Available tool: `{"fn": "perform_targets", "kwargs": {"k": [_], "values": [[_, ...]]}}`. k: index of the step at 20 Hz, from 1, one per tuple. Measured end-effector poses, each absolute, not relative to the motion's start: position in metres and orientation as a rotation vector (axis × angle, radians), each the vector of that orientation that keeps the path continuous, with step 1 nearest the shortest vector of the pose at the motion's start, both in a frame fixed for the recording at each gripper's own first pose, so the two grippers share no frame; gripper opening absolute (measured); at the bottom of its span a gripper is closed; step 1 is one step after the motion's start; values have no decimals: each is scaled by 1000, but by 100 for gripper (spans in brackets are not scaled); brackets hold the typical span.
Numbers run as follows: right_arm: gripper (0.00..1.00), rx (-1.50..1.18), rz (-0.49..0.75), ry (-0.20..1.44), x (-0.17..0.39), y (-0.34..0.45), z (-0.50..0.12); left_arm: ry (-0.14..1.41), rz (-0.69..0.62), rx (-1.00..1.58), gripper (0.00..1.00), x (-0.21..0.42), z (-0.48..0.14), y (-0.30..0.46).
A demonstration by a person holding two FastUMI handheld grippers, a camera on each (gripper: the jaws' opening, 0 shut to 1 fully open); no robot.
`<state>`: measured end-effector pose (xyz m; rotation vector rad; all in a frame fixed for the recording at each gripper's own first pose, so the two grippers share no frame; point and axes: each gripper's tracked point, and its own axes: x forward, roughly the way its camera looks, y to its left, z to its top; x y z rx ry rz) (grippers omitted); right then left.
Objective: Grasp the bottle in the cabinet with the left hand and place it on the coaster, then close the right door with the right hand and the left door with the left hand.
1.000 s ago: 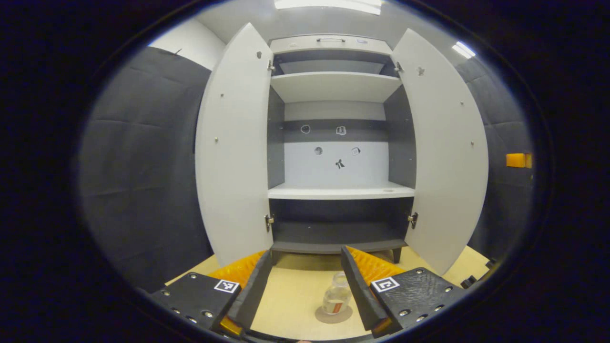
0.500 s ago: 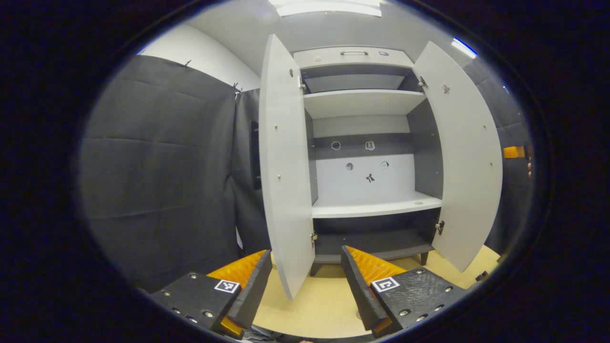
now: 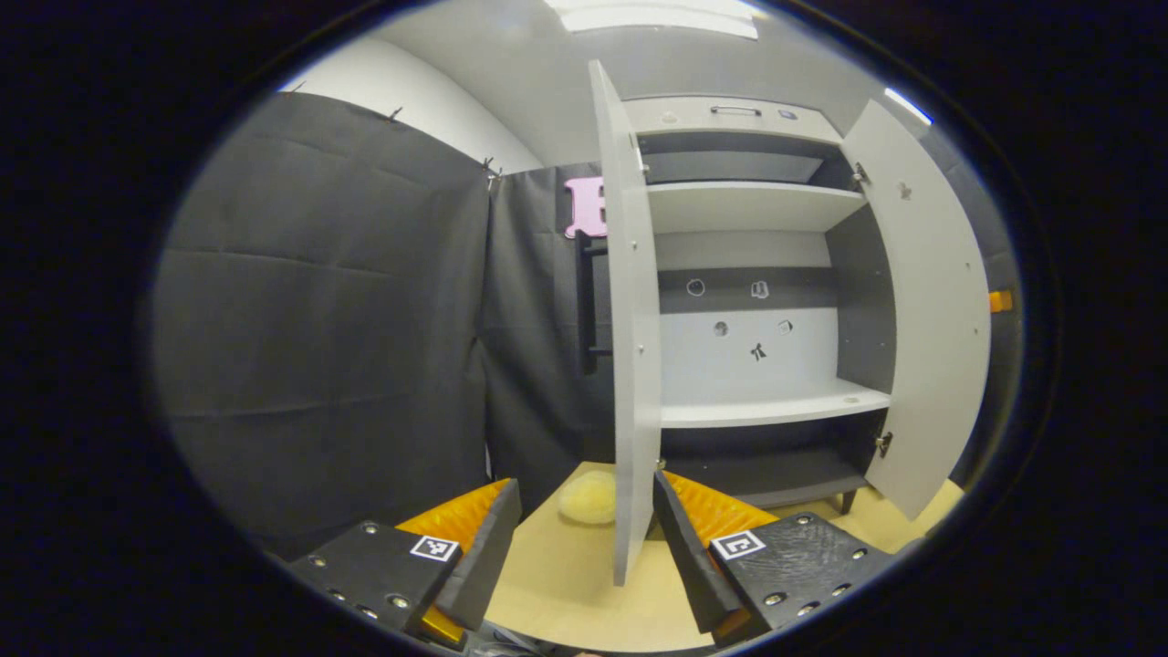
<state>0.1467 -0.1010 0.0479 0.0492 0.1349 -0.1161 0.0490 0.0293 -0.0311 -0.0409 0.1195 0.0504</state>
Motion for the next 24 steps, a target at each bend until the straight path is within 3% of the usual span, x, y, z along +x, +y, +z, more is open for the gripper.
{"fn": "perform_targets", "kwargs": {"k": [11, 12, 24], "values": [[92, 25, -122, 137, 138, -50, 53, 109, 34, -71, 84, 79, -44, 75], [95, 28, -115, 136, 138, -43, 53, 109, 32, -70, 84, 81, -46, 77], [95, 114, 2, 144, 159, 42, 49, 107, 48, -74, 85, 87, -56, 128]]}}
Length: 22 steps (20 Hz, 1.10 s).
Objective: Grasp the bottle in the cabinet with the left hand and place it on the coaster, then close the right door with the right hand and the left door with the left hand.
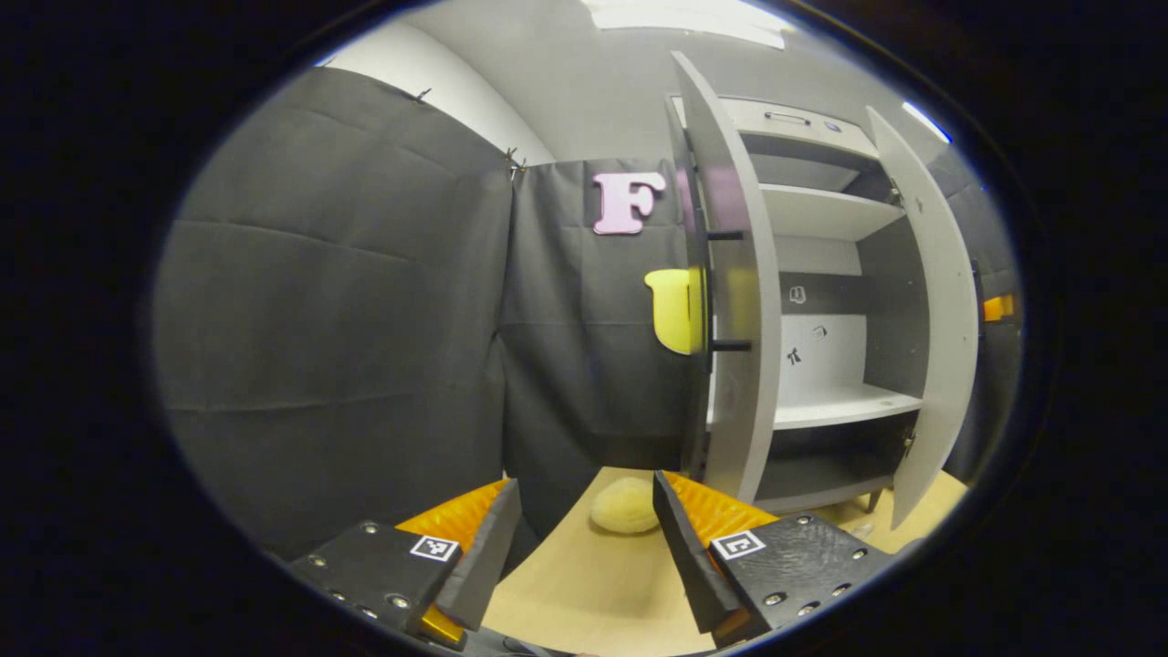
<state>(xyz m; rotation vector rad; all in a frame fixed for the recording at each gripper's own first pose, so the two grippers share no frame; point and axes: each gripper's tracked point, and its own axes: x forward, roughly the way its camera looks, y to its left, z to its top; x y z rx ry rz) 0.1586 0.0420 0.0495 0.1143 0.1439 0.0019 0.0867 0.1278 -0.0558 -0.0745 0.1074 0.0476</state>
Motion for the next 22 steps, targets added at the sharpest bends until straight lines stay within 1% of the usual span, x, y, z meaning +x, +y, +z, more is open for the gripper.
{"fn": "perform_targets", "kwargs": {"k": [7, 8, 9, 10, 11, 12, 13, 14, 15, 16, 17, 18, 19, 22], "values": [[95, 163, 63, 149, 190, 82, 45, 123, 102, -70, 86, 71, -65, 165], [92, 162, 68, 150, 193, 88, 44, 125, 105, -70, 86, 70, -66, 167], [96, 160, 69, 145, 197, 93, 44, 127, 110, -69, 86, 69, -66, 169], [96, 153, 72, 143, 199, 96, 44, 130, 112, -68, 85, 69, -66, 170], [92, 142, 74, 141, 201, 97, 45, 133, 113, -67, 86, 68, -68, 171], [92, 128, 74, 140, 201, 98, 44, 133, 113, -68, 86, 68, -67, 171], [92, 115, 73, 138, 201, 98, 45, 131, 111, -71, 85, 68, -66, 171], [95, 103, 66, 131, 201, 97, 46, 133, 108, -76, 86, 70, -65, 170], [92, 90, 50, 122, 200, 93, 48, 133, 103, -81, 86, 71, -65, 169], [92, 76, 34, 117, 198, 89, 48, 136, 97, -84, 86, 73, -64, 169], [95, 65, 23, 115, 195, 85, 47, 137, 93, -85, 85, 75, -62, 169], [92, 57, 17, 116, 189, 80, 45, 137, 85, -86, 84, 79, -59, 169], [95, 50, 11, 118, 184, 76, 44, 137, 77, -86, 85, 83, -55, 168], [96, 30, -4, 118, 169, 65, 36, 128, 32, -88, 85, 100, -38, 161]]}}
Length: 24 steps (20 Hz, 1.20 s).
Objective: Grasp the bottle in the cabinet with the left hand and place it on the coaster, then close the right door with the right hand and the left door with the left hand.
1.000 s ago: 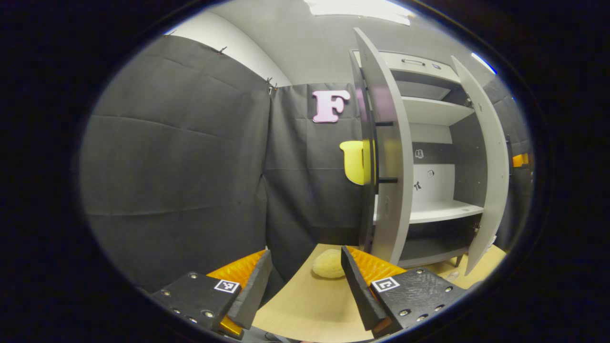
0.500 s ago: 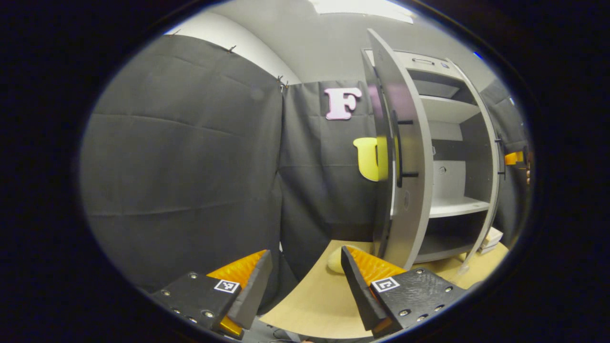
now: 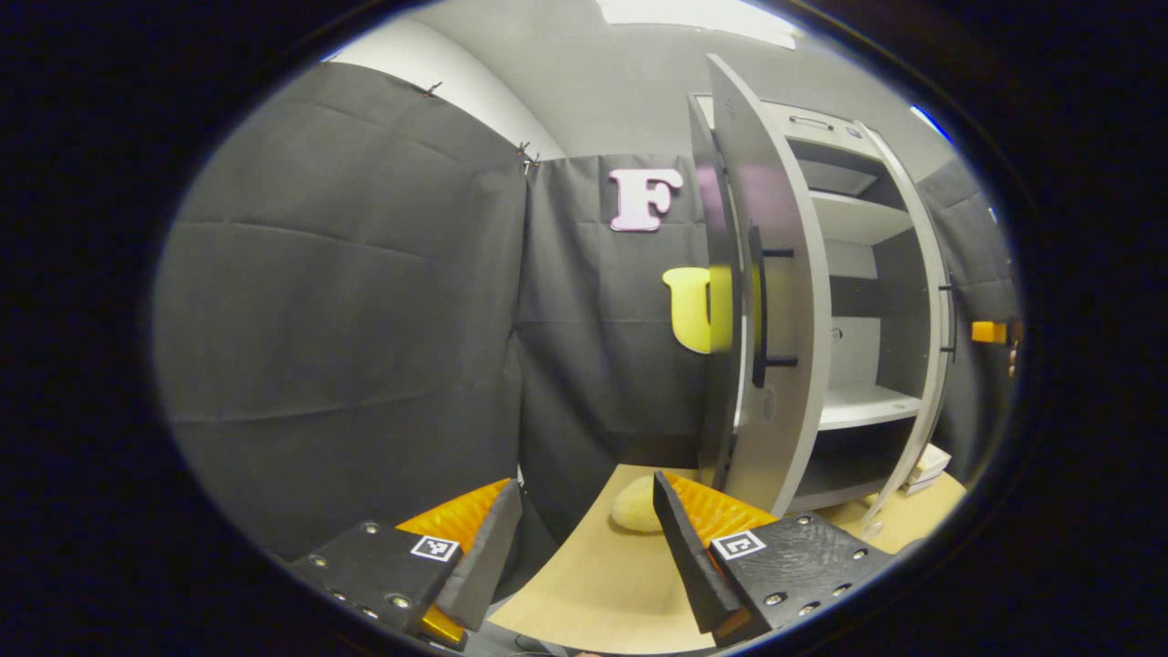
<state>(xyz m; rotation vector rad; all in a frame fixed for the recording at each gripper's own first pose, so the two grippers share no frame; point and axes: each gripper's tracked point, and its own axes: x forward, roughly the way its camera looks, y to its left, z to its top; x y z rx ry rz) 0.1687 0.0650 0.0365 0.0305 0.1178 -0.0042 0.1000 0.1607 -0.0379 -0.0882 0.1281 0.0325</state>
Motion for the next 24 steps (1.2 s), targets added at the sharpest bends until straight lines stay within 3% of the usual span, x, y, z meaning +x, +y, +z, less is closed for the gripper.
{"fn": "perform_targets", "kwargs": {"k": [4, 14, 19, 24], "values": [[92, 17, -27, 118, 150, 54, 23, 116, -6, -73, 86, 128, -16, 156], [96, 29, -39, 160, 112, 44, -16, 80, -98, -115, 84, 197, 45, 135], [92, 22, -60, 189, 98, 31, -29, 60, -130, -127, 86, 213, 58, 112], [96, 27, -78, 208, 88, 9, -38, 41, -112, -79, 86, 216, 62, 99]]}}
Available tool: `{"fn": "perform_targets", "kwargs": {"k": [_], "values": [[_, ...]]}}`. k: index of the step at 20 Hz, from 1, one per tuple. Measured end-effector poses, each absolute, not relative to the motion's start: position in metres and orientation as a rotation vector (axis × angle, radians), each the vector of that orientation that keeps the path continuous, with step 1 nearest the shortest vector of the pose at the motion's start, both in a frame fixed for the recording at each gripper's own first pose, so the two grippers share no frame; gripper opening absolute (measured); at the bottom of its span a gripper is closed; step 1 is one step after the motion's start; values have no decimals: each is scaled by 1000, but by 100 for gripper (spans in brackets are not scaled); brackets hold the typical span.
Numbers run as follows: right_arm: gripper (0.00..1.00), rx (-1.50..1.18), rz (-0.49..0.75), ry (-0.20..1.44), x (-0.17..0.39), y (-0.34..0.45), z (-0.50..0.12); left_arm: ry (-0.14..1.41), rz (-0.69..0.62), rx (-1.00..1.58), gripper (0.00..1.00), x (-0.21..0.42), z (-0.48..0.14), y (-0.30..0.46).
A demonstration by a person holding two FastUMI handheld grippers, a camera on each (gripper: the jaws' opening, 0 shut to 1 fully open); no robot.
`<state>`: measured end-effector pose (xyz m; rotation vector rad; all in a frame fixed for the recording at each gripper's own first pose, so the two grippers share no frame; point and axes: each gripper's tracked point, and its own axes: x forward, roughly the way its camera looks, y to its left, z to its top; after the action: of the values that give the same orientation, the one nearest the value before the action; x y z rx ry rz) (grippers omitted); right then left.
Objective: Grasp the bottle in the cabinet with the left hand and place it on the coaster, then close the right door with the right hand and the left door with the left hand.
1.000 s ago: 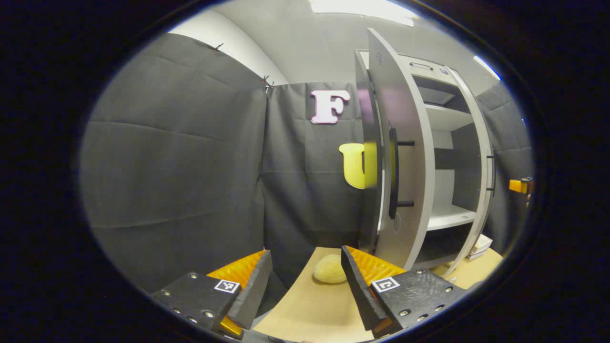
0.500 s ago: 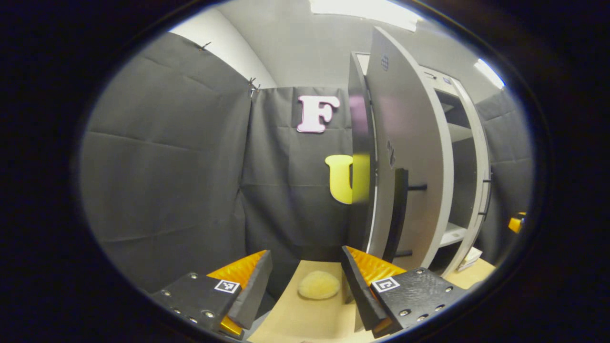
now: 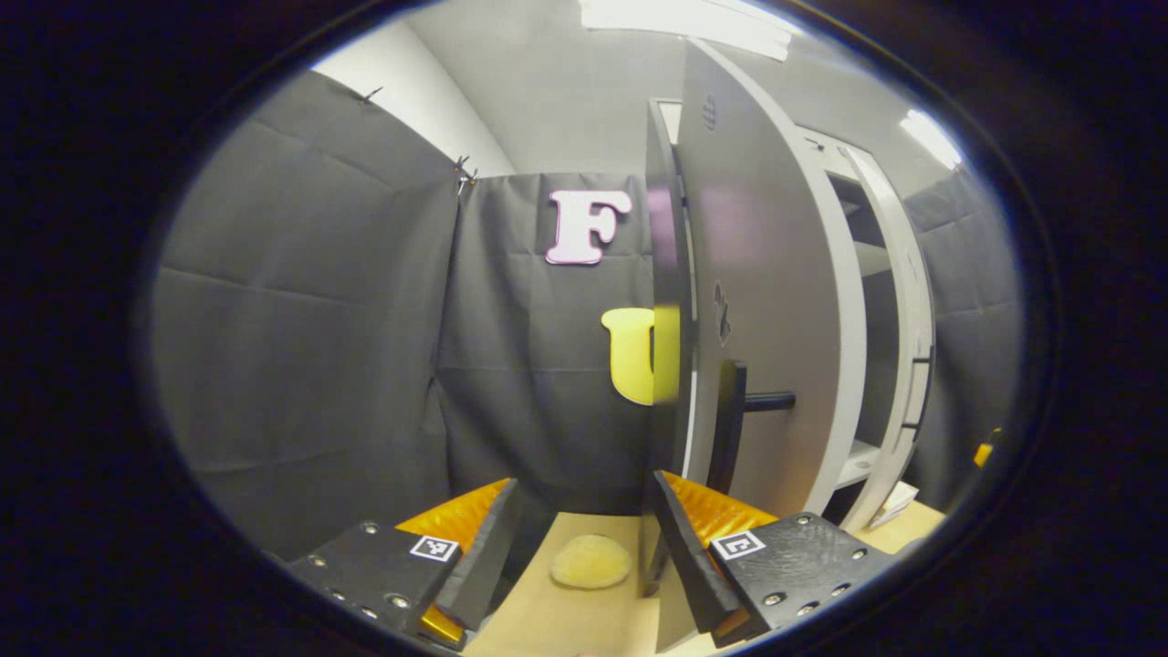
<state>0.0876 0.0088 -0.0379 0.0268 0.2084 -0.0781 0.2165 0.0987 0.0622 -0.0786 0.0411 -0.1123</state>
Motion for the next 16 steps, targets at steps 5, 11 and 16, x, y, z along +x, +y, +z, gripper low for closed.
{"fn": "perform_targets", "kwargs": {"k": [5, 11, 16], "values": [[96, 34, -68, 199, 85, -7, -36, 14, -84, -58, 86, 208, 65, 92], [92, 59, -58, 197, 82, -26, -36, 18, -106, -124, 86, 196, 65, 58], [96, 79, -58, 195, 83, -44, -35, 15, -122, -112, 86, 188, 67, 32]]}}
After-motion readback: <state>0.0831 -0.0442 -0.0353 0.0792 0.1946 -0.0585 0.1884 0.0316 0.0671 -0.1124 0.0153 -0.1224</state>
